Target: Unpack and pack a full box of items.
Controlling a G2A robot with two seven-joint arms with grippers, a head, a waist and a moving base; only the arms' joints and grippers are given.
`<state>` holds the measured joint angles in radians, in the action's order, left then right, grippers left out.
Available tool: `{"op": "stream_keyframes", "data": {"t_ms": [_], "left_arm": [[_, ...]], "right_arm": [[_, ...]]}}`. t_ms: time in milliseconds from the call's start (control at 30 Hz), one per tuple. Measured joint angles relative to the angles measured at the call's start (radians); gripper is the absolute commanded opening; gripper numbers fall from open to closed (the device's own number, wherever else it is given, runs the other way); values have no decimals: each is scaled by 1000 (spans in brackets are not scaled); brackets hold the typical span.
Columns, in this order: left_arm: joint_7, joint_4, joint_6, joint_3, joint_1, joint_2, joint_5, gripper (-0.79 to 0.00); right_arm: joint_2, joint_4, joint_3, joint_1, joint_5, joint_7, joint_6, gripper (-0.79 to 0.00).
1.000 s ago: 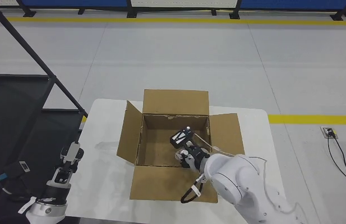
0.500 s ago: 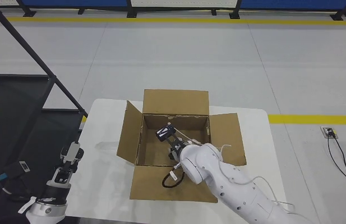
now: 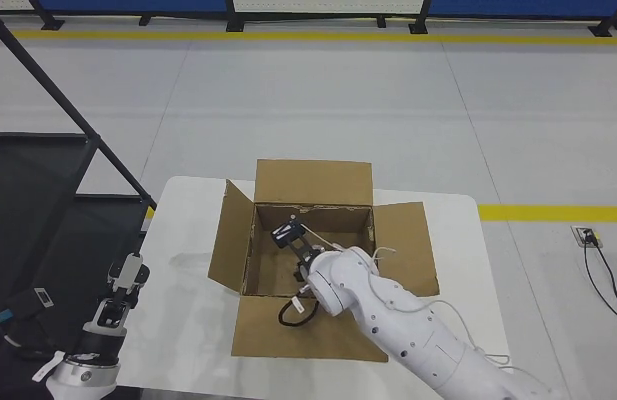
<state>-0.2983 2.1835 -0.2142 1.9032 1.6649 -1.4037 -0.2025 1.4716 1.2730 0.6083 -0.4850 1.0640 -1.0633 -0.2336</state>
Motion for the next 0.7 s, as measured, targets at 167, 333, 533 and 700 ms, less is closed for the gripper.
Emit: {"op": "stream_keyframes", "data": {"t_ms": [167, 333, 533, 700], "left_arm": [[0, 0, 0, 0, 0, 0, 0, 0], [0, 0, 0, 0, 0, 0, 0, 0], [0, 0, 0, 0, 0, 0, 0, 0], [-1, 1, 17, -24, -23, 4, -30, 0]], "right_arm": [[-5, 41, 32, -21, 12, -29, 26, 0], [-18, 137, 96, -51, 3, -45, 52, 0], [-75, 470, 330, -179, -87, -146, 112, 0], [-104, 664, 554, -279, -271, -232, 162, 0]]}}
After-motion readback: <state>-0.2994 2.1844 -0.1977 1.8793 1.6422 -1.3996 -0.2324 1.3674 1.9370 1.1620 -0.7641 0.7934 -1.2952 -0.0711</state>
